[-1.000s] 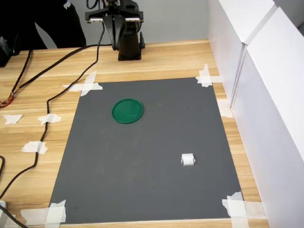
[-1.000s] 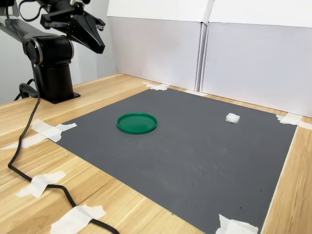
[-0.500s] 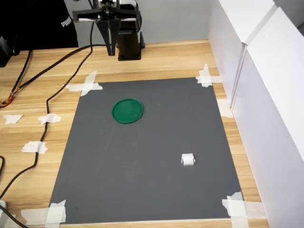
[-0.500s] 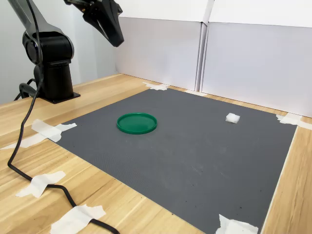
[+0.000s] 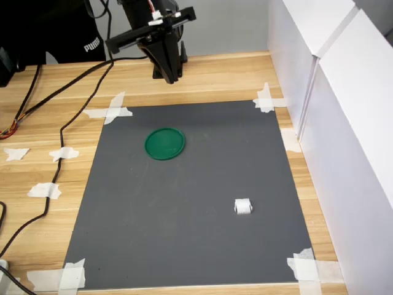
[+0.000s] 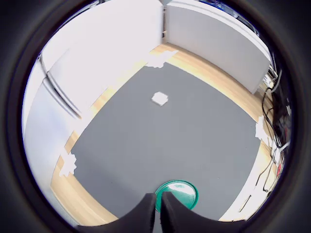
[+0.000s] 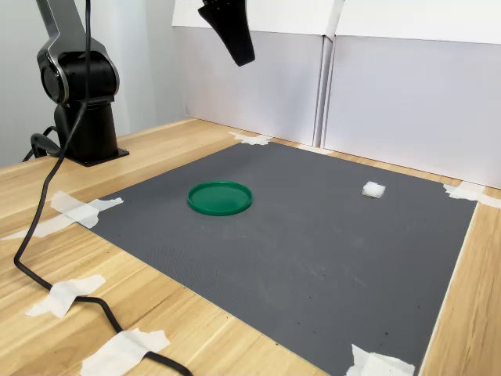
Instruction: Grasp a white terminal and put it on the green lid.
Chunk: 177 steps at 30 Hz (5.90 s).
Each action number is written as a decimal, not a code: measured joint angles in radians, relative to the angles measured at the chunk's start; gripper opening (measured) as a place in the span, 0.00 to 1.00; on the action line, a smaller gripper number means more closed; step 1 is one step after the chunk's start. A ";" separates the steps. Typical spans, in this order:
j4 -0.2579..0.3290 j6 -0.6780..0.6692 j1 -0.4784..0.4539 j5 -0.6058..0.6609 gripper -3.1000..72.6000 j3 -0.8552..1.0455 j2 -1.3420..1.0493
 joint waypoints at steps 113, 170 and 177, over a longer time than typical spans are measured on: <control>-0.227 0.184 0.345 -0.149 0.56 -0.589 0.880; -0.303 0.243 0.196 -0.158 0.53 -0.031 0.354; -0.300 0.184 0.118 -0.223 0.53 0.062 0.331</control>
